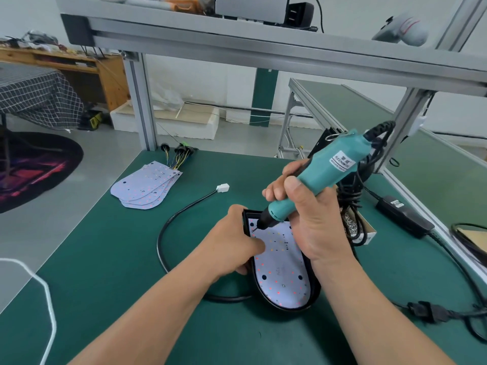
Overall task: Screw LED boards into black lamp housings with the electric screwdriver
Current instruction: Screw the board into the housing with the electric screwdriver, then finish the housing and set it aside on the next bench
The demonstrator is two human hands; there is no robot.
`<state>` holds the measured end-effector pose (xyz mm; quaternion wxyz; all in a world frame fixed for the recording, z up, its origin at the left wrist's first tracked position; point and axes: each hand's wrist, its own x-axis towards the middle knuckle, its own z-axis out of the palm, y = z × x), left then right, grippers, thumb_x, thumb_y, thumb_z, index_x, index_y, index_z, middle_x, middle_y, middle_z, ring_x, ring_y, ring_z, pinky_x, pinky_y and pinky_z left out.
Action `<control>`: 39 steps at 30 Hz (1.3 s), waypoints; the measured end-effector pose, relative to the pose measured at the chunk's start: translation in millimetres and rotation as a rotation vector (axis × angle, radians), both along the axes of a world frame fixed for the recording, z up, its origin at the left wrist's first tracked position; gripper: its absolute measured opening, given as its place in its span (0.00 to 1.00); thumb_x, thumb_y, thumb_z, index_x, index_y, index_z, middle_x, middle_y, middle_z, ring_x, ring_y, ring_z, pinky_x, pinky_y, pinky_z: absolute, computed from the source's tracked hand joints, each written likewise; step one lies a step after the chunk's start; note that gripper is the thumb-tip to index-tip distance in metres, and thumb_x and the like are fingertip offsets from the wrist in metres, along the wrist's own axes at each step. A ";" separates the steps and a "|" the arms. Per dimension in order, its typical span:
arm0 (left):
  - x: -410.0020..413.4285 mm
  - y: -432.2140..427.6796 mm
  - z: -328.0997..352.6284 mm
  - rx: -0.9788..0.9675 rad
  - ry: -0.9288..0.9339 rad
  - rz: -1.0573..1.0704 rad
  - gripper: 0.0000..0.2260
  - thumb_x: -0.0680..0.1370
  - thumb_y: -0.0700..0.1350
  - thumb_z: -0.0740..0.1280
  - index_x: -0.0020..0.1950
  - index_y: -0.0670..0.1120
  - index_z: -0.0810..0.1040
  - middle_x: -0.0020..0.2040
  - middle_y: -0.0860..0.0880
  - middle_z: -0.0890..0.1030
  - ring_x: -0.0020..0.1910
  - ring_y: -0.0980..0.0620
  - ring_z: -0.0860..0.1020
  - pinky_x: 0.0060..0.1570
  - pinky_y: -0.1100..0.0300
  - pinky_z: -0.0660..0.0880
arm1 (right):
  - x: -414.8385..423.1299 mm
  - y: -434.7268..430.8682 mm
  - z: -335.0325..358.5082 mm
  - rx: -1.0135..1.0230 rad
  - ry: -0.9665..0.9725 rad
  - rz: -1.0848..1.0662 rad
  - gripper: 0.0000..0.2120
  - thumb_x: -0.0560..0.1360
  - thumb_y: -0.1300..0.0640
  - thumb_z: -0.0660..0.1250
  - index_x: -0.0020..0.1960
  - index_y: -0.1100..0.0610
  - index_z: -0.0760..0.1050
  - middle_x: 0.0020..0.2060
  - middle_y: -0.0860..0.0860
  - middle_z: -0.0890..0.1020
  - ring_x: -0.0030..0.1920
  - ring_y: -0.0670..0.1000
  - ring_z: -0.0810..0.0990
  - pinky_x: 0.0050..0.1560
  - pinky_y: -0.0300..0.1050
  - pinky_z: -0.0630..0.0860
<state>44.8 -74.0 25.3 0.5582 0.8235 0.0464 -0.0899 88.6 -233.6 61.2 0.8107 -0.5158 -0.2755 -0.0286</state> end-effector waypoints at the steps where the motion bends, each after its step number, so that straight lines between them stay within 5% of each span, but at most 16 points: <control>1: 0.7 0.5 0.4 -0.009 0.003 -0.003 0.19 0.72 0.43 0.71 0.59 0.53 0.69 0.51 0.45 0.82 0.46 0.42 0.86 0.35 0.51 0.85 | -0.4 -1.7 -0.1 0.002 0.005 0.000 0.06 0.80 0.57 0.70 0.57 0.53 0.78 0.39 0.54 0.77 0.43 0.56 0.79 0.57 0.60 0.74; 6: 0.4 0.4 0.4 -0.050 0.006 -0.001 0.19 0.73 0.42 0.71 0.59 0.57 0.70 0.49 0.45 0.82 0.44 0.43 0.86 0.32 0.54 0.83 | -5.0 -10.7 4.6 0.036 -0.013 0.012 0.14 0.80 0.56 0.72 0.64 0.56 0.77 0.47 0.58 0.82 0.52 0.60 0.81 0.62 0.63 0.76; 10: 0.0 -0.4 -1.3 -0.057 0.011 0.009 0.18 0.74 0.43 0.71 0.59 0.56 0.71 0.49 0.46 0.83 0.45 0.43 0.86 0.31 0.55 0.82 | -10.1 -15.9 9.4 -0.017 -0.087 -0.029 0.13 0.79 0.59 0.70 0.63 0.56 0.78 0.55 0.59 0.83 0.59 0.62 0.81 0.60 0.56 0.78; 16: -1.1 2.2 -1.4 -0.190 0.045 0.054 0.15 0.79 0.40 0.67 0.63 0.54 0.74 0.54 0.45 0.86 0.50 0.43 0.87 0.42 0.39 0.86 | -4.9 -39.7 21.7 0.009 -0.003 -0.150 0.09 0.80 0.57 0.70 0.59 0.58 0.79 0.49 0.58 0.82 0.43 0.56 0.79 0.44 0.48 0.78; 21: 1.1 1.3 -2.5 -0.243 0.028 0.116 0.12 0.83 0.43 0.63 0.63 0.57 0.74 0.58 0.46 0.85 0.54 0.43 0.86 0.42 0.42 0.86 | 12.8 -94.1 28.2 -0.223 0.191 -0.441 0.07 0.79 0.53 0.74 0.52 0.55 0.79 0.40 0.54 0.83 0.31 0.52 0.80 0.29 0.43 0.77; 27: 6.7 5.1 -8.0 -0.255 0.026 0.161 0.14 0.84 0.44 0.62 0.66 0.59 0.74 0.59 0.50 0.85 0.58 0.45 0.84 0.51 0.45 0.84 | 25.9 -174.2 13.6 -0.454 0.473 -0.582 0.11 0.84 0.53 0.66 0.61 0.60 0.77 0.39 0.55 0.86 0.29 0.52 0.81 0.24 0.43 0.77; 30: 8.8 7.5 -9.2 -0.265 0.019 0.148 0.14 0.85 0.46 0.63 0.66 0.62 0.75 0.59 0.53 0.85 0.57 0.47 0.84 0.43 0.55 0.79 | 30.8 -199.5 -0.6 -0.669 0.507 -0.645 0.08 0.84 0.54 0.66 0.58 0.57 0.78 0.44 0.58 0.86 0.30 0.53 0.83 0.29 0.46 0.77; 34: 9.8 9.2 -10.1 -0.300 0.022 0.150 0.15 0.86 0.45 0.62 0.68 0.63 0.76 0.62 0.58 0.84 0.65 0.50 0.80 0.68 0.43 0.76 | 36.3 -208.3 -12.0 -0.894 0.491 -0.663 0.06 0.83 0.52 0.68 0.54 0.54 0.79 0.48 0.61 0.85 0.31 0.57 0.86 0.35 0.50 0.79; 39: 11.4 9.5 -11.8 -0.334 0.012 0.144 0.15 0.86 0.43 0.61 0.67 0.60 0.79 0.63 0.59 0.84 0.67 0.53 0.79 0.73 0.49 0.72 | 41.5 -211.1 -21.6 -1.257 0.360 -0.745 0.11 0.81 0.46 0.68 0.48 0.54 0.76 0.42 0.58 0.84 0.40 0.61 0.84 0.50 0.61 0.81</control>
